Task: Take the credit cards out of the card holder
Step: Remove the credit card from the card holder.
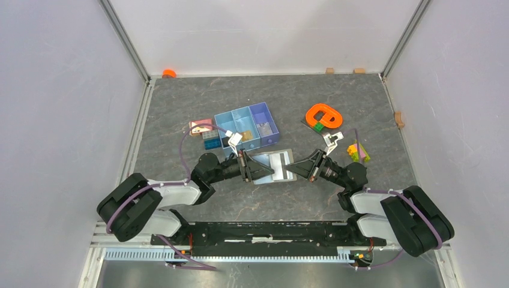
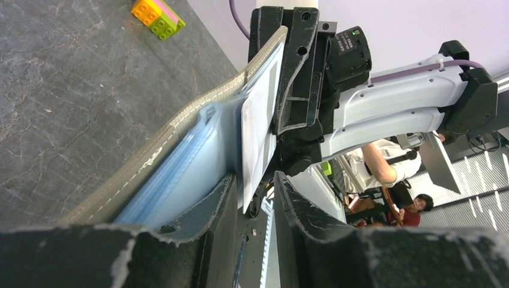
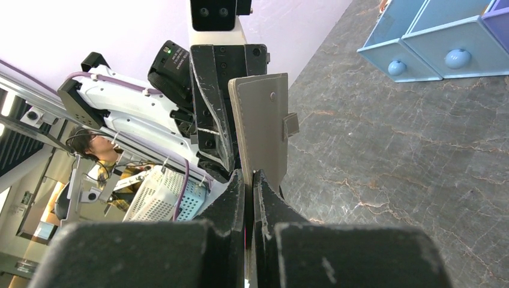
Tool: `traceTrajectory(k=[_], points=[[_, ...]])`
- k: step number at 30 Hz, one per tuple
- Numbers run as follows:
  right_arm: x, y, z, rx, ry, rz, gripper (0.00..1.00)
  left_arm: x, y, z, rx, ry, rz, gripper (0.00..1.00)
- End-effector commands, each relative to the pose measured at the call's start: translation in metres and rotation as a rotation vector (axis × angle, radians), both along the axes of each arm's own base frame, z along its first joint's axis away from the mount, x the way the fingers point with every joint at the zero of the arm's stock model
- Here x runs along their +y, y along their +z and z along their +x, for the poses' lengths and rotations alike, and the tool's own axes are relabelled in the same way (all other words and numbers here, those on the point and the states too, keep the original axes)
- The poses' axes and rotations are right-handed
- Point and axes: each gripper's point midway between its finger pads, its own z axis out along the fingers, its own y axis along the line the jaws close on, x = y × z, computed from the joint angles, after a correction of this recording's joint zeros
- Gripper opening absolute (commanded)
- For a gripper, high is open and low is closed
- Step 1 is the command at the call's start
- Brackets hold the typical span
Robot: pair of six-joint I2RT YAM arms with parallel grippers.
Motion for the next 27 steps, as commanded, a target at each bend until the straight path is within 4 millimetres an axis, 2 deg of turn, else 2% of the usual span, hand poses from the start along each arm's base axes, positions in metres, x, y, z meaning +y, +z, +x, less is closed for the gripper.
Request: traceTrajectory(k=[1, 5, 10, 13, 17, 20, 27], points=[[0.003, 0.017, -0.011, -0.076, 0.046, 0.042, 0.0, -0.006, 0.033, -0.005, -0.071, -0.048, -0.115, 0.35], [0.004, 0.017, -0.011, -0.077, 0.048, 0.043, 0.0, -0.007, 0.04, -0.009, -0.08, -0.077, -0.154, 0.31], [0.004, 0.018, -0.012, -0.077, 0.049, 0.043, 0.0, -0.004, 0.046, -0.013, -0.093, -0.083, -0.187, 0.16], [0.004, 0.015, -0.01, -0.074, 0.043, 0.033, 0.0, -0.001, 0.048, -0.013, -0.107, -0.064, -0.17, 0.17], [0.004, 0.009, -0.005, -0.071, 0.027, 0.001, 0.0, 0.003, 0.043, -0.01, -0.109, -0.023, -0.112, 0.27], [0.004, 0.001, 0.0, -0.066, 0.007, -0.034, 0.0, 0.005, 0.044, -0.009, -0.115, -0.008, -0.097, 0.28], [0.007, 0.005, -0.003, -0.075, 0.019, -0.025, 0.0, -0.005, 0.04, -0.008, -0.093, -0.037, -0.082, 0.3]])
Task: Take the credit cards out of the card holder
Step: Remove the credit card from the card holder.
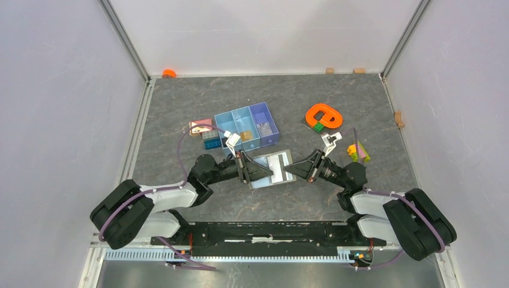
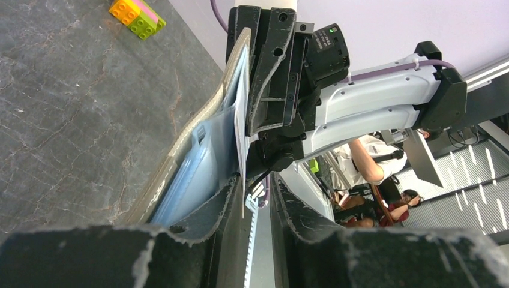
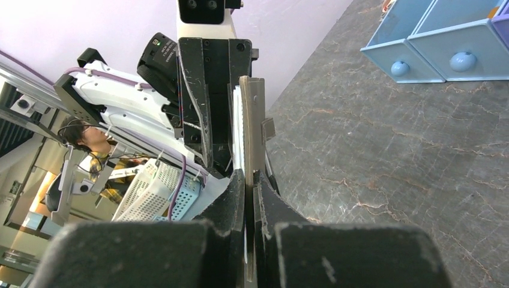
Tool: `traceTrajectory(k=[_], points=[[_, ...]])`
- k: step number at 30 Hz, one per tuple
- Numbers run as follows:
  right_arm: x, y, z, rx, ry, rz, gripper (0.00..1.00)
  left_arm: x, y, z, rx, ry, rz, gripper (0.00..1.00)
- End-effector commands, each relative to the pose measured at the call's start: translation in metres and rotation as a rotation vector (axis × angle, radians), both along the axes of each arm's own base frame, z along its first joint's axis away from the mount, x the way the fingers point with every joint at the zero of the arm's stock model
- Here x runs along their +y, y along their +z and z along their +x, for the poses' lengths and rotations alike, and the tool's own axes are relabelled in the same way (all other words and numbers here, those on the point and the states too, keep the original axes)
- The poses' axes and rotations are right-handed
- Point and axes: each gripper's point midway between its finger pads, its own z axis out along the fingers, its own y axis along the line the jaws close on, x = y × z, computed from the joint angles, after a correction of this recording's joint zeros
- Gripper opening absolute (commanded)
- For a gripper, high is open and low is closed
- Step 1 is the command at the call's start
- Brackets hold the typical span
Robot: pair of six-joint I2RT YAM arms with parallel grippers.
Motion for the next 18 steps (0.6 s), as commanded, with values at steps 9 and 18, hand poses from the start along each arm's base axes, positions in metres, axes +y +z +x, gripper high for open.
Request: traceTrajectory(k=[9, 18], points=[[0.003, 0.007, -0.005, -0.041, 0.023, 0.012, 0.0, -0.01, 0.02, 0.011, -0.077, 0.026, -0.036, 0.02], [-0.012, 0.008, 0.003, -0.047, -0.051, 0.021, 0.0, 0.002, 0.011, 0.015, -0.072, 0.098, 0.028, 0.02]])
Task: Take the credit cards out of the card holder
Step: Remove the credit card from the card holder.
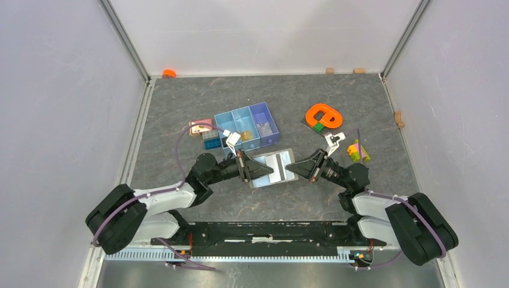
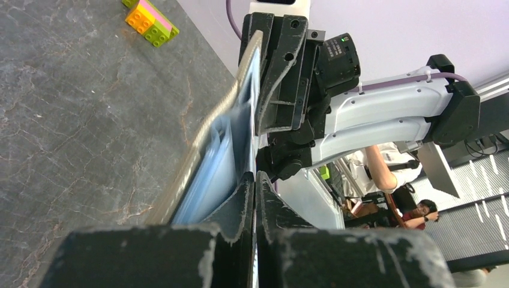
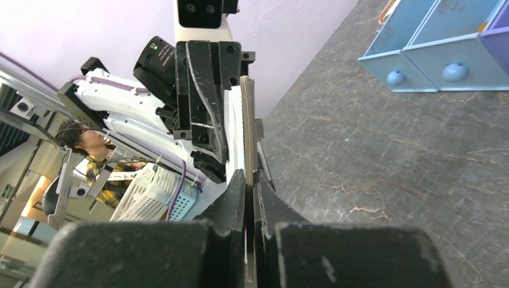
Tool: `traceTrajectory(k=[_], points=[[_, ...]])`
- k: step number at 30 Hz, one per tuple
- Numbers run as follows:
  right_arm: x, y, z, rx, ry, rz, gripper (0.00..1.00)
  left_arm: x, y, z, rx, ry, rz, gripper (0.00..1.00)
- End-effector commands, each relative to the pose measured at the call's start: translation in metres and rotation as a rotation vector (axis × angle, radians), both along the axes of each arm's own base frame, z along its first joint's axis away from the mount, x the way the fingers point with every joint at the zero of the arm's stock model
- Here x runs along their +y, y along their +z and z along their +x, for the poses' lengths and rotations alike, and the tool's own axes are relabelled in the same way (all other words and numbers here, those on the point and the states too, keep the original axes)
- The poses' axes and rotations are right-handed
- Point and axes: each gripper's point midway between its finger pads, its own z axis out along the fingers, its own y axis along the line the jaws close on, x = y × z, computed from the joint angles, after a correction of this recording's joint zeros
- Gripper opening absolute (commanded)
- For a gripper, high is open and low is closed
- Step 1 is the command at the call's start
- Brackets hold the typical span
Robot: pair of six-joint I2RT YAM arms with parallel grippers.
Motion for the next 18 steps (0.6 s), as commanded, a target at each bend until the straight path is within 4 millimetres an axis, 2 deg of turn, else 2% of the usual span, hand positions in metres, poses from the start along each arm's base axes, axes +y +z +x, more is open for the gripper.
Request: traceTrajectory(k=[1, 7, 11, 15, 18], points=[[-0.009, 0.005, 0.002, -0.032, -0.04, 0.021, 0.0, 0.006, 0.01, 0.008, -0.064, 0.055, -0.004, 0.02], [-0.014, 0.007, 0.003, -0.031, -0.053, 0.034, 0.0, 0.01, 0.004, 0.009, -0.055, 0.07, 0.006, 0.02], [-0.026, 0.001, 0.015, -0.03, -0.126, 0.009, 0.0, 0.02, 0.006, 0.012, -0.064, 0.106, 0.0, 0.02], [-0.045, -0.027, 0.041, 0.019, -0.26, -0.104, 0.0, 0.031, 0.003, 0.02, -0.075, 0.186, 0.043, 0.02], [-0.06, -0.035, 0.052, 0.029, -0.333, -0.141, 0.0, 0.036, 0.0, 0.034, -0.076, 0.259, 0.104, 0.02]])
